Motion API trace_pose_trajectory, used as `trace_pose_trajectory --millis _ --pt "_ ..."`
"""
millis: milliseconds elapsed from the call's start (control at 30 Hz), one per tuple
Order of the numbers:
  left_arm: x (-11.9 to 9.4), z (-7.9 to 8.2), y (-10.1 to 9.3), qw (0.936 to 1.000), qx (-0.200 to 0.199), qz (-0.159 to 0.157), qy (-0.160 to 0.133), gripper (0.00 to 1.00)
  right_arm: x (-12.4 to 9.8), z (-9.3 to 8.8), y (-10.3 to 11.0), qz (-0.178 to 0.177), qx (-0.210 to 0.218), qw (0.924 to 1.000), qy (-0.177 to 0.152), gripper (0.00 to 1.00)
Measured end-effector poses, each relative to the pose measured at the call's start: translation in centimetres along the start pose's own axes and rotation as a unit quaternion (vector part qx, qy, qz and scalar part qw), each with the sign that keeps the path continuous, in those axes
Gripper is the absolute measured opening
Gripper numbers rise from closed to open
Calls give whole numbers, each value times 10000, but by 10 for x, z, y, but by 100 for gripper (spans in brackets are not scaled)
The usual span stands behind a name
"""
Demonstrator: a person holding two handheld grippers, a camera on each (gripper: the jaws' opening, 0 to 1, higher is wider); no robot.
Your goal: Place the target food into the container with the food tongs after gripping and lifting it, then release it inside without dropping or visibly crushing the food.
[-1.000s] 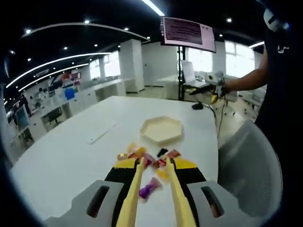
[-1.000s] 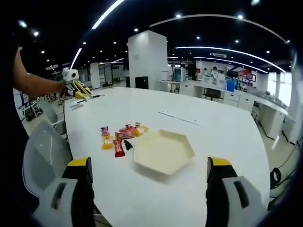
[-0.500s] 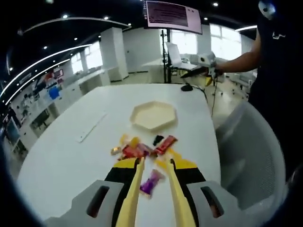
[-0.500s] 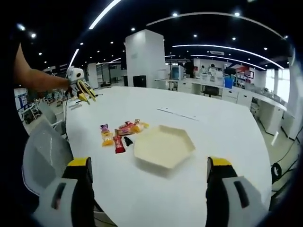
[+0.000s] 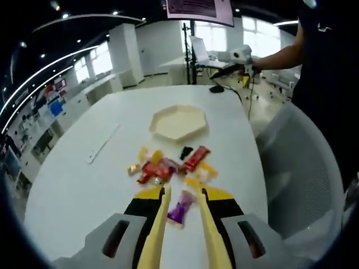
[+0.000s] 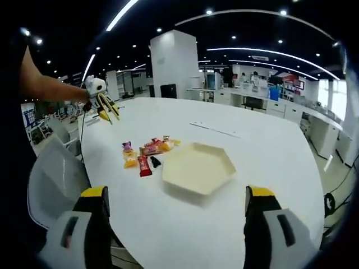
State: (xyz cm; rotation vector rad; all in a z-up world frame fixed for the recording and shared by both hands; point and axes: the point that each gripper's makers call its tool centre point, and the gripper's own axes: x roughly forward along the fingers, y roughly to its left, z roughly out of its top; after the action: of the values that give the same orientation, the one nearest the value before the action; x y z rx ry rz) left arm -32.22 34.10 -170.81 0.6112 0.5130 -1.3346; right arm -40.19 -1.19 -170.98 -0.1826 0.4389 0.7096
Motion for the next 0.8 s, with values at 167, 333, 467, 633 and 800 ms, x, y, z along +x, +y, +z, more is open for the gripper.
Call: trace_pose_trajectory --millis 167,333,467,633,800 --pt "11 -11 0 9999 14 -65 91 23 0 1 4 -117 251 9995 -123 100" --pt "20 -25 0 9996 41 -128 234 23 6 -11 18 19 143 9999 58 100" --pt "27 -34 3 9995 11 -97 304 23 9 -14 22 96 207 9997 52 99" --pt "38 -48 6 9990 -6 -131 420 23 10 -13 22 77 257 9996 22 99" --pt "50 -53 3 9977 229 -269 570 23 13 -20 26 110 306 9994 99 99"
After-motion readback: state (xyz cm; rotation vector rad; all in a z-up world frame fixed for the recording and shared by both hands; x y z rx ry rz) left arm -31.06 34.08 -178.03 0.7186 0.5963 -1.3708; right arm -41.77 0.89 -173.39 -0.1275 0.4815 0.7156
